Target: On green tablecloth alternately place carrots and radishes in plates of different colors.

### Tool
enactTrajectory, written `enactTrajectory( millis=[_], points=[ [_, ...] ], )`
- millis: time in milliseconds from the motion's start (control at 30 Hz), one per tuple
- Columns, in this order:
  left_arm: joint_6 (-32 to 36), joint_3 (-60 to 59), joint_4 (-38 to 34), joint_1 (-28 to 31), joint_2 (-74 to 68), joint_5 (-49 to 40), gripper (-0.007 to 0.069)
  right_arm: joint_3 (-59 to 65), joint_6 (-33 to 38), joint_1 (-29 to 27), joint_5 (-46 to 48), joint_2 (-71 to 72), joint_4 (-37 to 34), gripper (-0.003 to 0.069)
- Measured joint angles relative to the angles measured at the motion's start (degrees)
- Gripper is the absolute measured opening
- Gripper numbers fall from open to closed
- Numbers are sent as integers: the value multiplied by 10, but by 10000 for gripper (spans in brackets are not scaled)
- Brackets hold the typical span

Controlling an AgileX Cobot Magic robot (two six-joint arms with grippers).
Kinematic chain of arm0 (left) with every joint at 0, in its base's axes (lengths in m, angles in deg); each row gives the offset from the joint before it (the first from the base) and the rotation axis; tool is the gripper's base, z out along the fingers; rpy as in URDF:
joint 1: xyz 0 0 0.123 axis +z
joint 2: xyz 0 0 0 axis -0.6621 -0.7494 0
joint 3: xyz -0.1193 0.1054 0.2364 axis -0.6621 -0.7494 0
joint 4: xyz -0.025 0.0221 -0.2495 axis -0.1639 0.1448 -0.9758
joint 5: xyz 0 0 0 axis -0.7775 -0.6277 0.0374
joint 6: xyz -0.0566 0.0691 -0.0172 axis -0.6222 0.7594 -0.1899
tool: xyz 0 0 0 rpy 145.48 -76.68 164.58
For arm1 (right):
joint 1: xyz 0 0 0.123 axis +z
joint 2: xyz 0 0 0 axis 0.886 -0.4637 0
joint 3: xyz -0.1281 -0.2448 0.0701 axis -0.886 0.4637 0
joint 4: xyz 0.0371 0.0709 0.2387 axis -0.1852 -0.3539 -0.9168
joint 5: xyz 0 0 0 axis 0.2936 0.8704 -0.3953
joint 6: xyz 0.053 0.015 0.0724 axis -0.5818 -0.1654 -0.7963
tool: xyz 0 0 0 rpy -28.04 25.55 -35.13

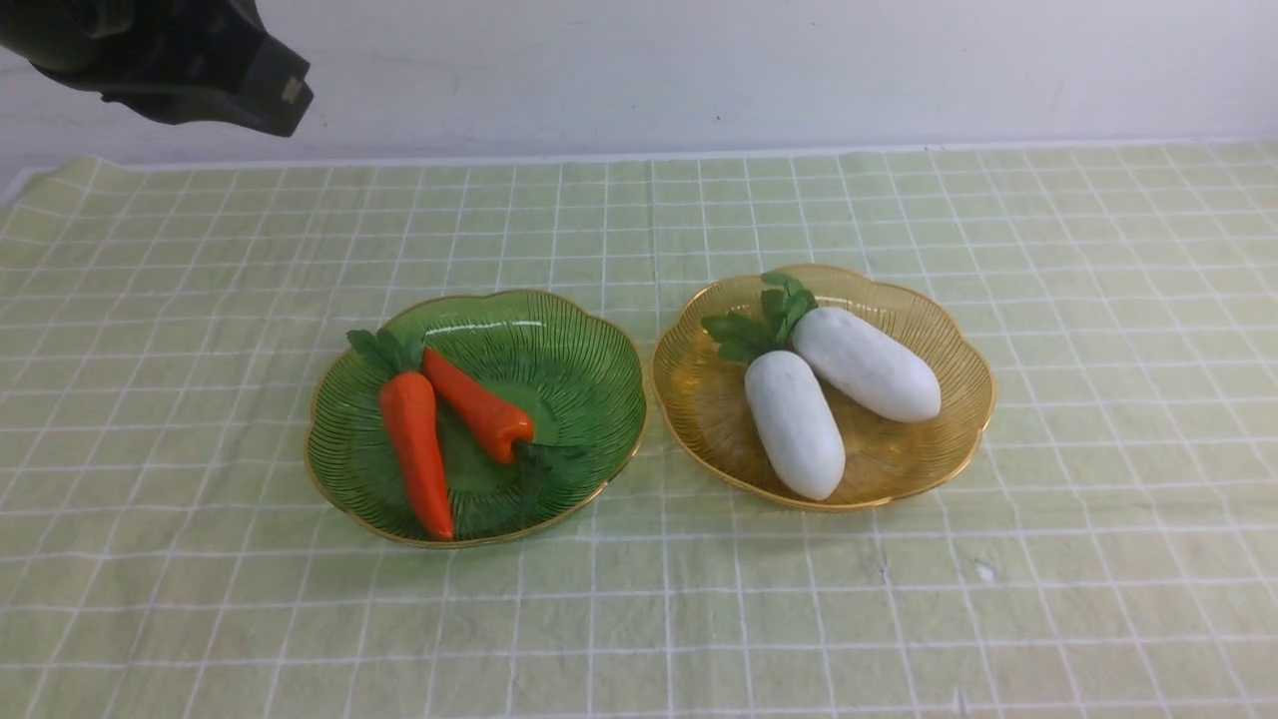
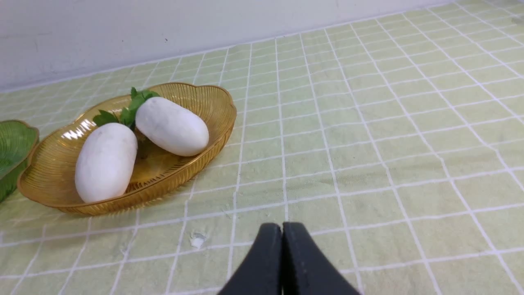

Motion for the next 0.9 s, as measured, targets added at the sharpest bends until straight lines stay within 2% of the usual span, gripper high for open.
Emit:
enactTrajectory(
  millis=[400,667,900],
  points=[
    [-2,0,0,0,1,0,-8,0,0,0,0,0,-3,-15],
    [-27,0,2,0,17,-1,-8,0,109,3,1,0,0,-15],
    [-30,-4,2,0,86,-2,-8,0,130,3,2,0,0,-15]
  ],
)
